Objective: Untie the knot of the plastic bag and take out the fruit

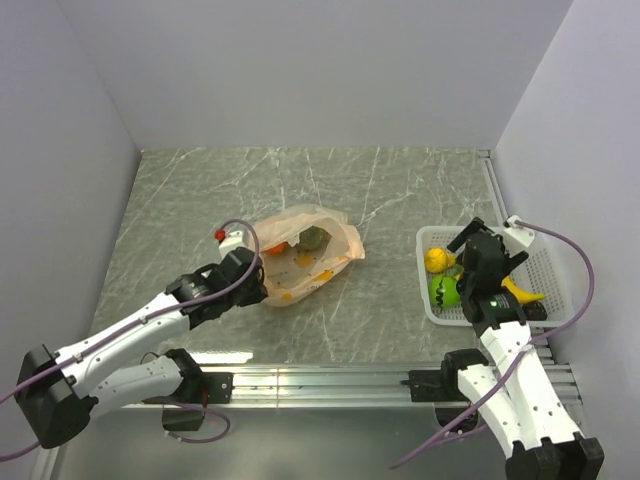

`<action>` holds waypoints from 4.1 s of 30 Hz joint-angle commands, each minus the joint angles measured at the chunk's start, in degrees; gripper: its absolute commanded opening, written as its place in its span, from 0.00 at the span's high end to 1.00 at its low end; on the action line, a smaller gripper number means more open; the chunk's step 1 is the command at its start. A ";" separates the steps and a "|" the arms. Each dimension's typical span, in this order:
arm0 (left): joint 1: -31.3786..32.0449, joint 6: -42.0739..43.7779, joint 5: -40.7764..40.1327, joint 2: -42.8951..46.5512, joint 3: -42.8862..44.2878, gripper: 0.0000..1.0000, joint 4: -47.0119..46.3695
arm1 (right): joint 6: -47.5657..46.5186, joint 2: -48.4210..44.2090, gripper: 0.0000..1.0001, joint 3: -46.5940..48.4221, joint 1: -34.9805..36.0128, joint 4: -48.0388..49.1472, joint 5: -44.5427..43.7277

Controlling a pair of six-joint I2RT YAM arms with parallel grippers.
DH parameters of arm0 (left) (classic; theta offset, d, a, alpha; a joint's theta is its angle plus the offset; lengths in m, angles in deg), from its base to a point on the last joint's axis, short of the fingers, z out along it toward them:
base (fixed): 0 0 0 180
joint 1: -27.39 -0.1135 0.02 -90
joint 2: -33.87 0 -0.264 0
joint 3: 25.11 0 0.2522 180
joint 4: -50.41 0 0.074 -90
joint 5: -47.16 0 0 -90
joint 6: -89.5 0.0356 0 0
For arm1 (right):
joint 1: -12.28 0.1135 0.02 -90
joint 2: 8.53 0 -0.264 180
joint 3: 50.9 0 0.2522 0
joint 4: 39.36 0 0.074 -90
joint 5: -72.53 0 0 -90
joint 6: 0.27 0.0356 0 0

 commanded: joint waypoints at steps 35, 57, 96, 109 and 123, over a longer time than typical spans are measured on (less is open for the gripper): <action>14.64 -8.56 -2.70 1.38 4.52 0.15 4.89 | -13.61 25.32 0.33 10.98 39.03 26.00 43.07; 12.36 -8.21 -17.66 -5.55 6.56 0.04 -0.55 | -5.00 46.34 0.30 7.29 50.72 37.87 36.03; -0.56 -7.77 -9.40 0.16 -8.92 0.99 -7.32 | -9.74 72.26 0.18 21.79 51.07 49.56 35.07; -0.56 -6.98 -9.40 -0.19 -8.48 1.00 -7.41 | -10.89 72.00 0.03 22.31 51.16 46.40 47.98; -0.91 -6.02 -13.44 2.36 -6.90 0.99 -3.55 | -14.57 54.53 0.59 12.04 50.81 43.43 37.80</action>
